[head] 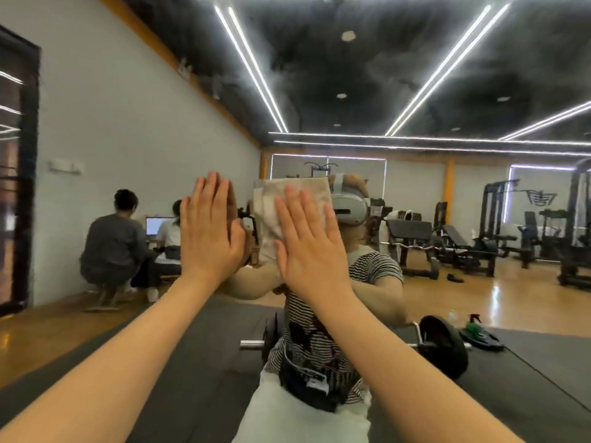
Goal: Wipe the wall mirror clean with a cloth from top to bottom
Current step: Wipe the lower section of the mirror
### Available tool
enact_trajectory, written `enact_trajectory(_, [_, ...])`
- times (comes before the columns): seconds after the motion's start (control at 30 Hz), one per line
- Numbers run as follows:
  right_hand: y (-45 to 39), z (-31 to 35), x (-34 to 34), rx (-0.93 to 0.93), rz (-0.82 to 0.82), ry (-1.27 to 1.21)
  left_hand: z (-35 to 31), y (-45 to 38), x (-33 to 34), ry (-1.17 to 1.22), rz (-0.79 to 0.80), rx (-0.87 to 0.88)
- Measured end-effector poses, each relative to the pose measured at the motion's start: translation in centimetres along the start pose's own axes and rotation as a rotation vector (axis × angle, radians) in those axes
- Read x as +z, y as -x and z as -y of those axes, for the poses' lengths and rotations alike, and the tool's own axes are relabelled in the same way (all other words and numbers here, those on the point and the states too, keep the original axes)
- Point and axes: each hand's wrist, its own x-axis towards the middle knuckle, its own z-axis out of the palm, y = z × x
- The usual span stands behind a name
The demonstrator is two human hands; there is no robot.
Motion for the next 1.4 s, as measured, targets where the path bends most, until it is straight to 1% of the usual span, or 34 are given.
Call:
enact_trajectory(0.13, [1.9,-3.3,-1.0,0.015,0.030,0.035,-0.2,0.0,-0.1,0.024,0.002,-0.013])
enact_trajectory(0.23, [3.6,-7.4,-2.3,0.088,0.057,0.081,-0.4,0.0,-0.4,0.018,0.019,-0.018])
enact_trajectory(0.33, [5.6,-12.7,-4.4,0.284,0.057,0.090,-0.7,-0.1,-0.5,0.021,0.043,-0.025])
enact_trajectory(0.4, [6.5,-14.8,-5.7,0.412,0.071,0.050,-0.7,0.1,-0.5,0.011,0.039,-0.021])
enact_trajectory(0.47, [6.2,-14.6,-5.7,0.485,0.053,0.026,-0.5,0.1,-0.2,0.001,0.032,-0.015])
enact_trajectory(0.53, [4.8,-12.8,-4.7,0.561,0.016,0.027,-0.3,0.1,0.0,-0.010,0.032,-0.006])
enact_trajectory(0.57, [3.8,-11.5,-4.1,0.566,0.009,0.033,-0.3,0.1,0.1,-0.022,0.026,0.001])
enact_trajectory(0.63, [1.5,-7.9,-3.0,0.484,-0.001,0.058,-0.2,0.0,0.2,-0.040,0.019,0.012])
enact_trajectory(0.7, [-1.1,-3.6,-2.2,0.330,0.007,0.068,-0.1,0.0,0.2,-0.050,0.007,0.014])
enact_trajectory(0.8, [-4.1,1.1,-1.0,0.074,0.102,0.096,0.2,-0.1,0.3,-0.062,-0.012,0.037])
enact_trajectory(0.9, [-5.1,0.1,-1.4,-0.069,0.093,0.086,0.4,-0.2,0.4,-0.023,-0.016,0.035])
enact_trajectory(0.97, [-4.4,-2.9,-2.0,-0.089,0.090,0.070,0.3,-0.2,0.4,-0.003,-0.013,0.034])
enact_trajectory(1.03, [-3.1,-6.6,-2.8,-0.006,0.067,0.071,0.3,-0.3,0.3,-0.004,-0.001,0.030])
enact_trajectory(1.17, [2.1,-15.2,-5.3,0.280,0.107,0.115,0.2,-0.2,0.3,-0.023,0.026,0.020])
enact_trajectory(1.23, [4.2,-18.3,-6.7,0.437,0.111,0.121,0.1,-0.2,0.3,-0.044,0.032,0.023])
enact_trajectory(1.3, [4.4,-18.9,-7.1,0.594,0.085,0.092,0.1,-0.1,0.3,-0.061,0.025,0.033])
enact_trajectory(1.37, [3.0,-17.3,-6.4,0.728,0.048,0.076,0.1,-0.1,0.3,-0.072,0.021,0.038])
enact_trajectory(1.4, [2.1,-16.0,-6.0,0.756,0.033,0.080,0.1,-0.1,0.3,-0.074,0.020,0.038])
